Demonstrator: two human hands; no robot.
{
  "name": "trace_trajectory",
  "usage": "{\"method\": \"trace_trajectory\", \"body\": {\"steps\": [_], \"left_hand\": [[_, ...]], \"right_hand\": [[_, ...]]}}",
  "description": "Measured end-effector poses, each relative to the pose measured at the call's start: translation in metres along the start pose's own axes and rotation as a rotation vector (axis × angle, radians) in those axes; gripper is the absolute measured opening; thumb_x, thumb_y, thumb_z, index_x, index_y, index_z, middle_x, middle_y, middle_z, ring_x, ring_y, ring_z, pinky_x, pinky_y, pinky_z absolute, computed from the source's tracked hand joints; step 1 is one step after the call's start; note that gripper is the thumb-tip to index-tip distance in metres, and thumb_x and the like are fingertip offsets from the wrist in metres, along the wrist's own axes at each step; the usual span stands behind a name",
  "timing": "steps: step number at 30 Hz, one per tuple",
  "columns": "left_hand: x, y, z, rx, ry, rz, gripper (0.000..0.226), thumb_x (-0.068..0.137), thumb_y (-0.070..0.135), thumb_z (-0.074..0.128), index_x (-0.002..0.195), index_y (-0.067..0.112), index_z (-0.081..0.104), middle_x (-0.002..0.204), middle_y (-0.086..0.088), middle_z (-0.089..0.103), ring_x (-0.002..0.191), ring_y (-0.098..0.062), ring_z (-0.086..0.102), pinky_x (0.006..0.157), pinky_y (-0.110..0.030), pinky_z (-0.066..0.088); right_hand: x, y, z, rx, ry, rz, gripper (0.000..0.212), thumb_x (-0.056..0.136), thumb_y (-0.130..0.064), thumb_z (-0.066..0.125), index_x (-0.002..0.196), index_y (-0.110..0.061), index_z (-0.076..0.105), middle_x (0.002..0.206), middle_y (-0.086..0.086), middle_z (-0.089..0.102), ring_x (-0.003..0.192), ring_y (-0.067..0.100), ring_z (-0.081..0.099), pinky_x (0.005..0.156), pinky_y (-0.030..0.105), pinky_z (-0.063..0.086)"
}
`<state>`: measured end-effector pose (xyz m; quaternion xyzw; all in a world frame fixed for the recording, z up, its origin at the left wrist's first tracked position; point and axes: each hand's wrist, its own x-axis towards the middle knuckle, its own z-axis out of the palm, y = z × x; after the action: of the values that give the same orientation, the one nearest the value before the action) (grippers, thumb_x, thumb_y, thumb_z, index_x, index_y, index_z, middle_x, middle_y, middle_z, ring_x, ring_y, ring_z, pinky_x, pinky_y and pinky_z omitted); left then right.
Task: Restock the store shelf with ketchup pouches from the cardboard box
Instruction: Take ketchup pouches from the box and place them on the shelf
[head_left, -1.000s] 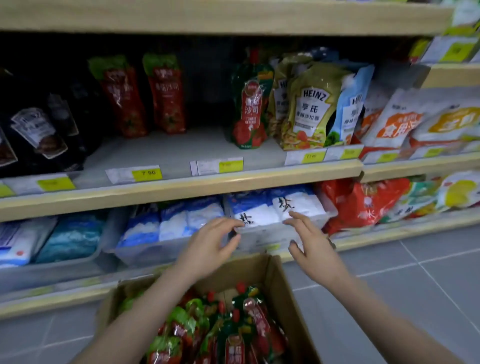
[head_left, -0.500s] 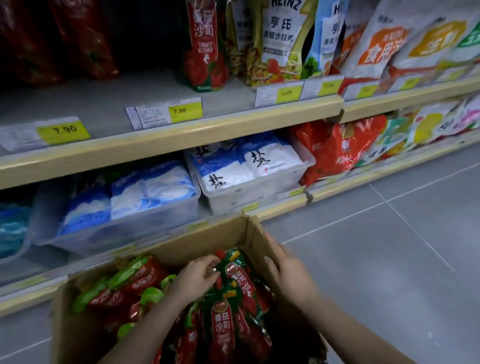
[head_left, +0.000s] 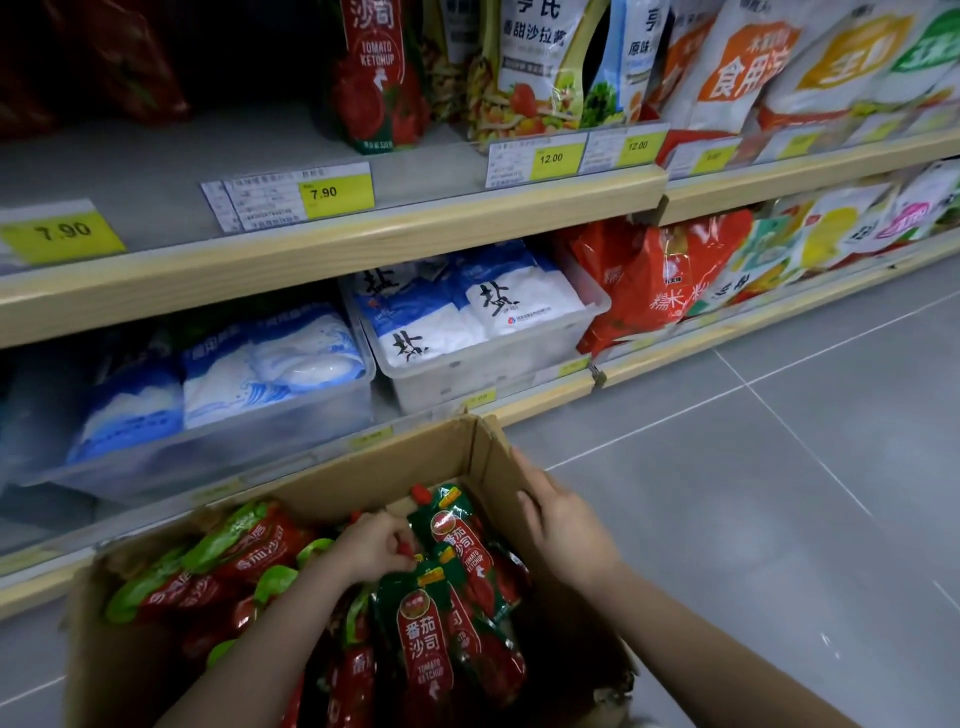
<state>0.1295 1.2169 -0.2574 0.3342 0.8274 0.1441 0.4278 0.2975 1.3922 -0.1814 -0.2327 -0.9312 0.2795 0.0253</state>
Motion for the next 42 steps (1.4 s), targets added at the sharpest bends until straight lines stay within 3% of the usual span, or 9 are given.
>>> {"method": "trace_trajectory", "body": {"steps": [5,18,21,23,26,30,34,38,42], "left_hand": [[-0.030,0.015,-0.022,-0.169,0.154,0.111,0.013,0.078,0.017,0.073,0.081,0.025,0.063,0.087,0.008,0.068,0.085,-0.003,0.064,0.075,-0.014,0.049],[-0.104,0.096,-0.124,-0.106,0.522,0.286,0.013,0.080,0.016,0.070,0.091,0.020,0.063,0.089,0.013,0.065,0.085,0.006,0.060,0.083,-0.019,0.053],[-0.121,0.126,-0.140,-0.101,0.522,0.355,0.016,0.080,0.017,0.071,0.092,0.024,0.063,0.088,0.015,0.066,0.083,0.007,0.061,0.074,-0.012,0.051],[-0.132,0.143,-0.150,-0.142,0.539,0.412,0.019,0.079,0.016,0.072,0.090,0.027,0.063,0.089,0.013,0.067,0.083,0.005,0.063,0.072,-0.011,0.050],[-0.146,0.159,-0.169,-0.272,0.615,0.459,0.020,0.076,0.012,0.074,0.089,0.025,0.065,0.086,0.010,0.069,0.081,0.005,0.065,0.071,-0.011,0.050],[-0.152,0.164,-0.182,-0.476,0.695,0.486,0.039,0.071,0.013,0.079,0.099,0.033,0.061,0.092,0.009,0.071,0.088,-0.002,0.066,0.081,-0.018,0.051],[-0.145,0.152,-0.172,-0.293,0.622,0.397,0.057,0.065,0.020,0.084,0.117,0.024,0.058,0.103,0.014,0.064,0.093,0.005,0.060,0.081,-0.012,0.050],[-0.140,0.166,-0.181,-0.213,0.762,0.343,0.041,0.069,0.023,0.080,0.108,0.021,0.064,0.094,0.011,0.067,0.085,-0.004,0.062,0.081,-0.026,0.053],[-0.150,0.198,-0.226,-0.216,0.970,0.449,0.031,0.067,0.018,0.082,0.095,0.022,0.069,0.083,0.007,0.070,0.079,-0.008,0.065,0.077,-0.027,0.053]], "right_hand": [[0.000,0.000,0.000,0.029,-0.001,-0.008,0.053,0.098,-0.029,0.036,0.144,-0.039,0.013,0.124,0.002,0.058,0.102,0.013,0.061,0.084,0.027,0.052],[0.027,-0.058,-0.054,0.280,-0.121,-0.145,0.059,0.087,-0.034,0.060,0.140,-0.020,0.036,0.136,-0.007,0.043,0.129,0.011,0.040,0.107,0.024,0.031],[0.041,-0.080,-0.074,0.345,-0.193,-0.172,0.064,0.080,-0.033,0.069,0.136,-0.019,0.041,0.128,-0.011,0.048,0.119,0.008,0.049,0.102,0.024,0.040],[0.045,-0.090,-0.085,0.464,-0.278,-0.188,0.047,0.077,-0.029,0.072,0.120,-0.021,0.055,0.118,-0.007,0.062,0.104,0.008,0.061,0.094,0.031,0.050],[0.051,-0.103,-0.101,0.623,-0.151,-0.196,0.016,0.080,-0.021,0.069,0.094,-0.027,0.064,0.096,0.003,0.072,0.089,0.014,0.069,0.083,0.037,0.056],[0.061,-0.116,-0.123,0.772,-0.071,-0.172,0.011,0.083,-0.012,0.066,0.092,-0.017,0.066,0.091,0.005,0.072,0.083,0.015,0.069,0.072,0.029,0.057],[0.068,-0.121,-0.149,0.860,-0.007,-0.170,0.011,0.084,-0.009,0.064,0.088,-0.019,0.065,0.088,-0.001,0.072,0.083,0.014,0.069,0.062,0.021,0.053],[0.080,-0.142,-0.195,0.795,0.035,-0.268,0.009,0.084,-0.011,0.065,0.087,-0.019,0.067,0.087,0.003,0.073,0.080,0.015,0.068,0.068,0.031,0.057],[0.090,-0.170,-0.248,0.767,0.104,-0.425,0.015,0.083,-0.009,0.065,0.084,-0.023,0.066,0.081,-0.009,0.071,0.073,0.003,0.068,0.060,0.016,0.054]]}}
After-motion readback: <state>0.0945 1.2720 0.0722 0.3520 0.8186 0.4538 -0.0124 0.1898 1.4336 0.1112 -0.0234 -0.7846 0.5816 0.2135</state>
